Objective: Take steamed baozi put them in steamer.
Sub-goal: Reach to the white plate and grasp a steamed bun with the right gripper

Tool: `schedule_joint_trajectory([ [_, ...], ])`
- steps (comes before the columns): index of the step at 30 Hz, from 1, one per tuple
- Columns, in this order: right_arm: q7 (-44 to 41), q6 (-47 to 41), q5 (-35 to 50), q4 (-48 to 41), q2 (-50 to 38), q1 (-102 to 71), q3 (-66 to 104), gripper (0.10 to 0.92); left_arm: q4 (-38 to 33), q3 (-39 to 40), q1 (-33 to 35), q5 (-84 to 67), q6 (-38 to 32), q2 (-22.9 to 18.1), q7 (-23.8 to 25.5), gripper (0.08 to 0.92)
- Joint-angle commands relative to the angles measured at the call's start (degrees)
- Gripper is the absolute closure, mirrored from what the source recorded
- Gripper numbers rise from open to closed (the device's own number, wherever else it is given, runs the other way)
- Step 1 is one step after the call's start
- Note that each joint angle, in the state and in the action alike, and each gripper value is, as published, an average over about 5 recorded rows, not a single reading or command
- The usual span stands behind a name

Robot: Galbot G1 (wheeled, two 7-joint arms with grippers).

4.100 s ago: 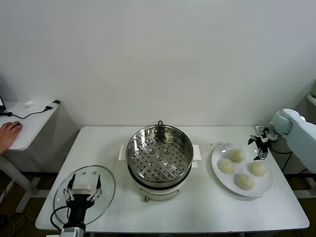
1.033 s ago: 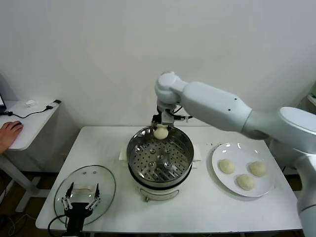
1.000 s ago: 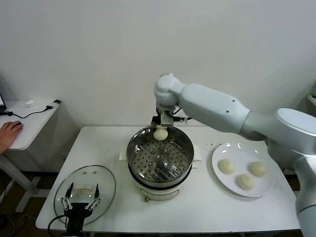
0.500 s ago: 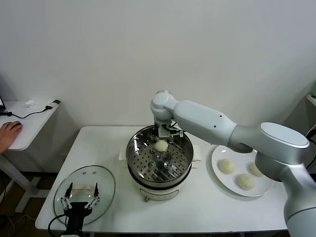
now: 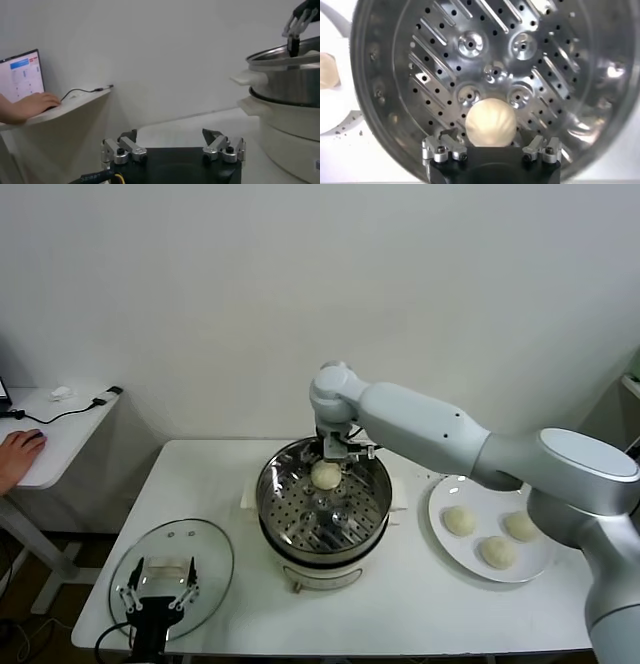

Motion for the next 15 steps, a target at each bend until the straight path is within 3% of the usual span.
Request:
schedule_joint_trajectory([
  [1,4.42,-7.30,11.70,7.71,-11.79,7.99,-1.83,0.203,-0.17,0.08,-0.23,0.09,-0.02,-0.11,0.28,0.177],
  [6,24.12,-25.63,29.57,11.43,-22.94,19.46,-16.05,0.203,-0.92,-0.07,-0.45,0.07,0.28,0.03,0.41,0.177],
  [11,21.55,-48.14,49.07,14.30,-33.55,23.48,-19.72,0.203,-1.33,-0.26,0.13,-0.37,0.22,0.48,0.34,0.177],
  [15,16.93,-57.66,54.74,13.78,-39.61,22.17,-20.17,0.203,-1.77,-0.18,0.27,-0.42,0.29,0.36,0.54,0.177],
])
